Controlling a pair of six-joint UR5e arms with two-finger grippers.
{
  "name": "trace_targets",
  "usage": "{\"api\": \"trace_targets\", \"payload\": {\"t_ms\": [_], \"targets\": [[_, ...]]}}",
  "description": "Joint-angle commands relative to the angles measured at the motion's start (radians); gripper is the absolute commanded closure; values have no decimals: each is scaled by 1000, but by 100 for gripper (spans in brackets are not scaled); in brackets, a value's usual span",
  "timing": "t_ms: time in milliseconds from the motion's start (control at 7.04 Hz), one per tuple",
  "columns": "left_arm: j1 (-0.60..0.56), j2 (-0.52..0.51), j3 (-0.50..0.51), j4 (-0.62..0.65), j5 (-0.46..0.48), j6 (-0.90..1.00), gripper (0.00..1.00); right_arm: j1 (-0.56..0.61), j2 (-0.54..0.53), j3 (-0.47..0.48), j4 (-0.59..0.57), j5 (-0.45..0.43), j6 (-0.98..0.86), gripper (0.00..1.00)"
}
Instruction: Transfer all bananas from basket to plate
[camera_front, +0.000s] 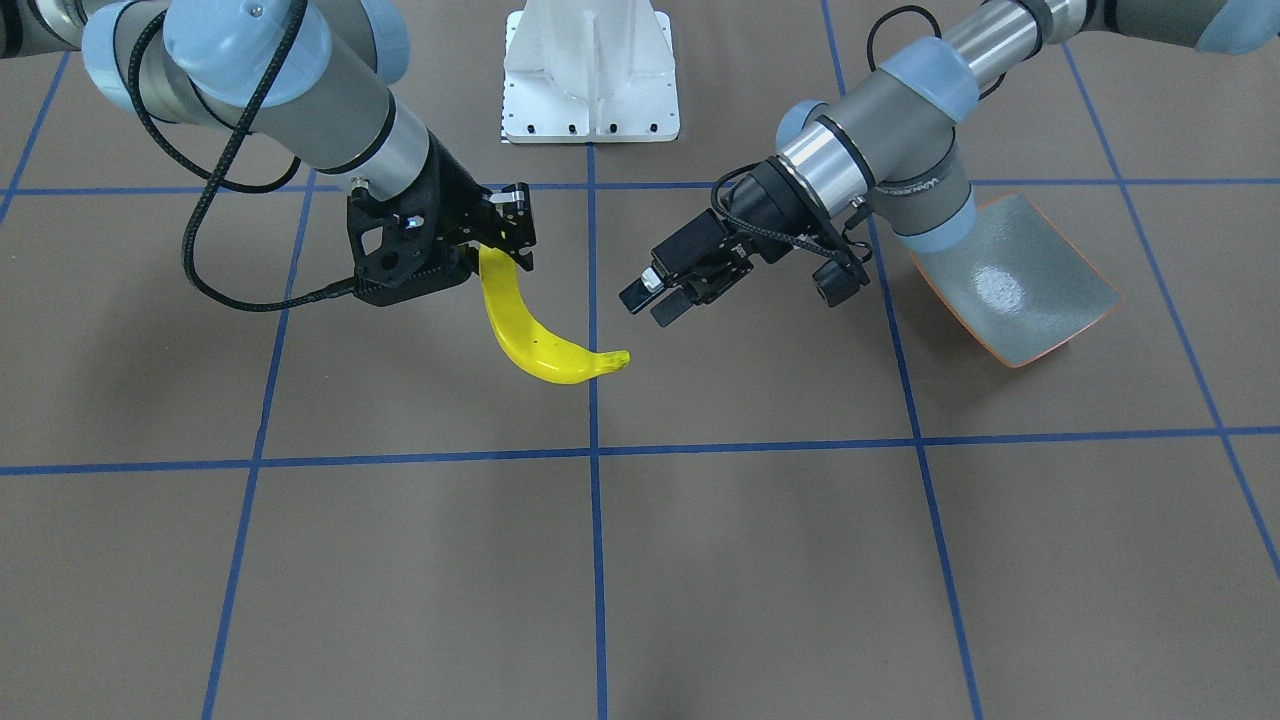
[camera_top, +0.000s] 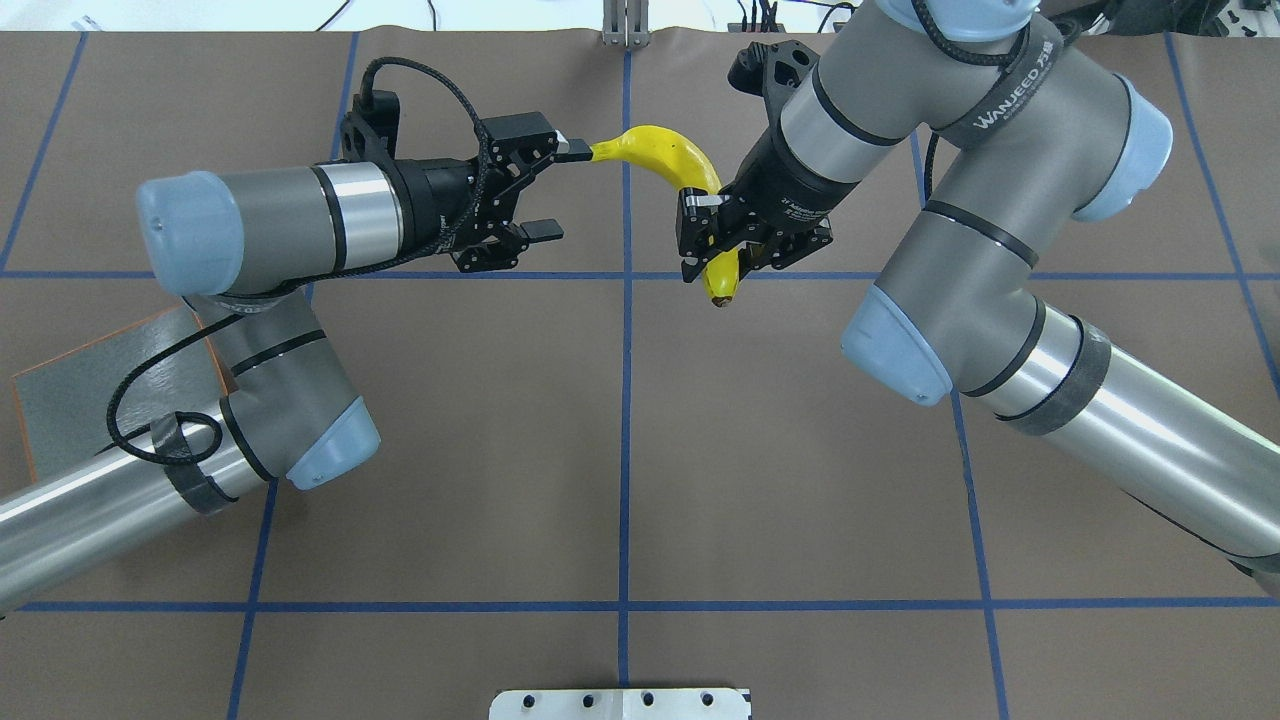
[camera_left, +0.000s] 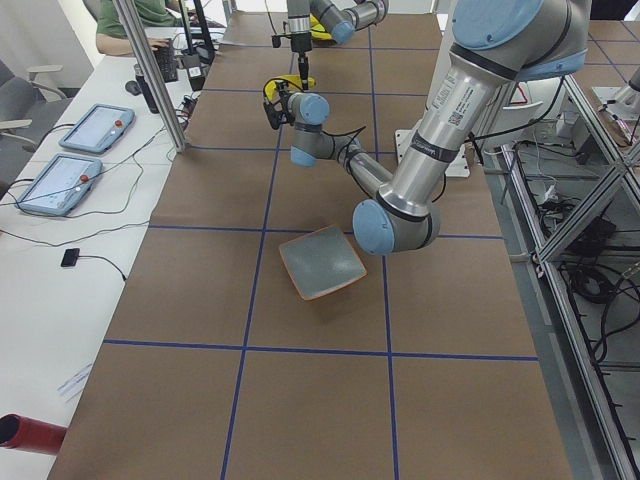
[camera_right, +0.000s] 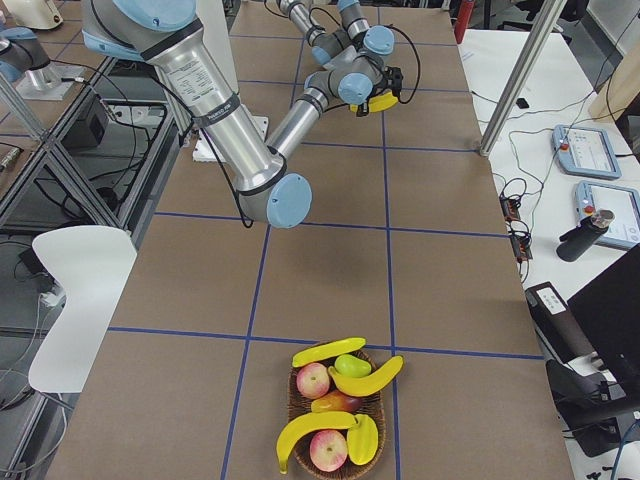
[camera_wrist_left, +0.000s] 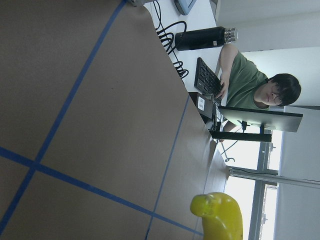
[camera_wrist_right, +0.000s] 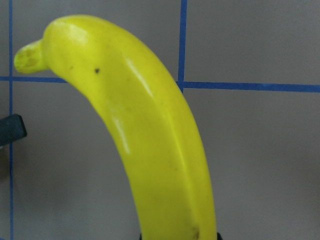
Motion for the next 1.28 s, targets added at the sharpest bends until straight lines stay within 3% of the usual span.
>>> {"api": "trace_targets", "payload": {"t_ms": [0,284,1137], "targets": [[58,-25,-6,-21,98,-38,0,0,11,0,0,9,1,100],[118,-46,2,-46,220,-38,0,1,18,0,-2,32,1,100],[143,-91,37,-44,277,-31,0,3,18,12,1,107,27,100]]}}
